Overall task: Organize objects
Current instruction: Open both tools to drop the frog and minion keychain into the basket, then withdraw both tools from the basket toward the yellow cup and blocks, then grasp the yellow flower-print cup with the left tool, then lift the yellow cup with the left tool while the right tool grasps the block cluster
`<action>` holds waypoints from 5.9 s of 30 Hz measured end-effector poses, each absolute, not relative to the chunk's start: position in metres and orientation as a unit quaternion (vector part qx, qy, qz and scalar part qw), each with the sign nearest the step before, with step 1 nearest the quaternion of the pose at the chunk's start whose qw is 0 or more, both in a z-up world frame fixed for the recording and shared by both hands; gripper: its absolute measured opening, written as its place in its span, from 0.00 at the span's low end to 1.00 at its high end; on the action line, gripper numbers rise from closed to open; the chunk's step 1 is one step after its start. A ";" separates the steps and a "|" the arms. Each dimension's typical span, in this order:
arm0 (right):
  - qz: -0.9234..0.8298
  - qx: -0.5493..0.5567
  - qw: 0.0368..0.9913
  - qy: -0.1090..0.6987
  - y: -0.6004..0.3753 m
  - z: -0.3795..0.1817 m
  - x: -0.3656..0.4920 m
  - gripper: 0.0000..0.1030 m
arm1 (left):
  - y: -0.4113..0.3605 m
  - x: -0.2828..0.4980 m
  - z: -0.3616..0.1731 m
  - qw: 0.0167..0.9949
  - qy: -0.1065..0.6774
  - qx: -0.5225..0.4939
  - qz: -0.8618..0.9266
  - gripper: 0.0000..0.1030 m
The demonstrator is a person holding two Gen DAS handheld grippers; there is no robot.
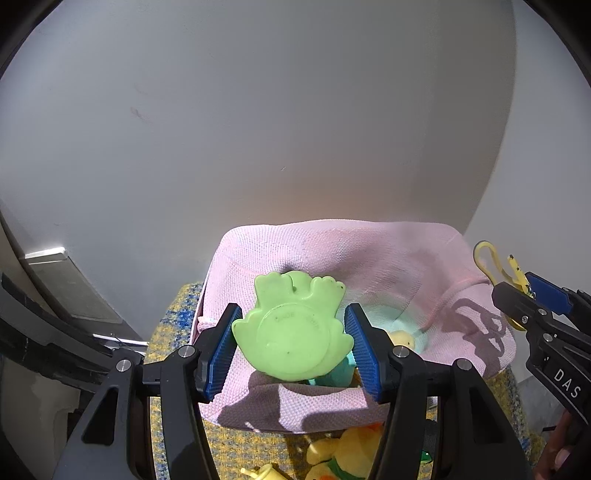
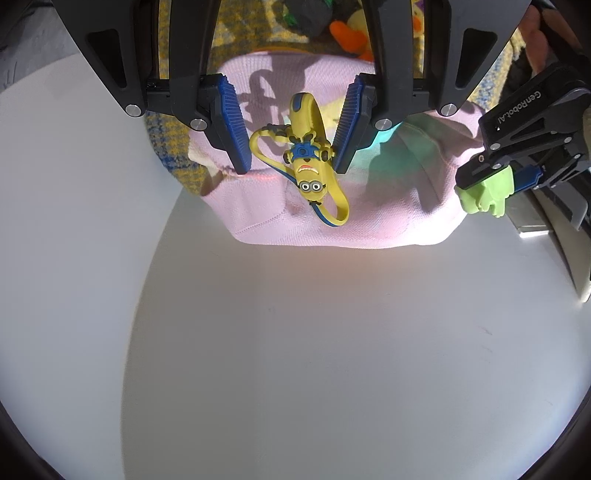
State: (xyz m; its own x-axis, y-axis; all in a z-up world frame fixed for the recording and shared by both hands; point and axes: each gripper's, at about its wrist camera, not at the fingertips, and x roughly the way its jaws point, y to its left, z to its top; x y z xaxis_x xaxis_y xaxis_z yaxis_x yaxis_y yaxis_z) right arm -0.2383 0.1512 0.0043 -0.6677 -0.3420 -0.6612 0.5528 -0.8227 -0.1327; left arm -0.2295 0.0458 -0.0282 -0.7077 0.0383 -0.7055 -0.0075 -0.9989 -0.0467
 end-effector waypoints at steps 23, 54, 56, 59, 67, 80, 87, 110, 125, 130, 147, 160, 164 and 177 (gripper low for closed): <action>-0.904 0.323 0.232 0.156 0.155 0.008 -0.232 0.89 | 0.025 -0.213 -0.024 -0.016 -0.036 -0.384 0.923 0.89; -0.907 0.311 0.236 0.156 0.188 0.014 -0.164 0.89 | 0.006 -0.134 -0.012 -0.039 -0.051 -0.378 0.924 0.89; -0.907 0.312 0.234 0.157 0.190 0.012 -0.161 0.89 | 0.005 -0.131 -0.015 -0.040 -0.052 -0.380 0.923 0.89; -0.906 0.316 0.231 0.158 0.196 0.007 -0.157 0.89 | 0.005 -0.126 -0.019 -0.041 -0.052 -0.384 0.921 0.89; -0.905 0.327 0.223 0.160 0.208 -0.010 -0.149 0.89 | 0.007 -0.115 -0.038 -0.045 -0.050 -0.396 0.916 0.89; -0.901 0.338 0.208 0.174 0.217 -0.043 -0.142 0.89 | 0.006 -0.106 -0.075 -0.050 -0.048 -0.419 0.905 0.89; -0.900 0.341 0.205 0.178 0.220 -0.061 -0.141 0.89 | 0.008 -0.103 -0.100 -0.050 -0.048 -0.434 0.898 0.89; -0.885 0.384 0.191 0.181 0.231 -0.124 -0.155 0.89 | 0.022 -0.126 -0.175 -0.031 -0.047 -0.491 0.869 0.72; -0.878 0.405 0.189 0.171 0.239 -0.139 -0.164 0.89 | 0.031 -0.136 -0.196 -0.012 -0.054 -0.506 0.861 0.47; -0.878 0.403 0.194 0.173 0.235 -0.138 -0.161 0.89 | 0.024 -0.132 -0.194 -0.015 -0.059 -0.504 0.862 0.47; -0.868 0.393 0.245 0.180 0.202 -0.127 -0.117 0.89 | -0.030 -0.085 -0.168 -0.064 -0.074 -0.481 0.871 0.45; -0.850 0.402 0.276 0.200 0.159 -0.146 -0.076 0.89 | -0.082 -0.026 -0.158 -0.107 -0.099 -0.468 0.871 0.45; -0.847 0.406 0.276 0.205 0.149 -0.153 -0.070 0.89 | -0.091 -0.019 -0.160 -0.114 -0.107 -0.470 0.869 0.45; -0.842 0.432 0.257 0.195 0.125 -0.178 -0.073 0.89 | -0.075 -0.027 -0.161 -0.081 -0.073 -0.462 0.880 0.45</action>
State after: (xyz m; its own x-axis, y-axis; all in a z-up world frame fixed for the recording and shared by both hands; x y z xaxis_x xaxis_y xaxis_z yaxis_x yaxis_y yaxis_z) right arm -0.0728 0.1251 -0.1782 -0.4937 -0.2653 -0.8282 0.6018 -0.7917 -0.1052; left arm -0.0273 -0.0749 -0.1611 -0.5596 -0.0749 -0.8254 0.2107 -0.9760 -0.0542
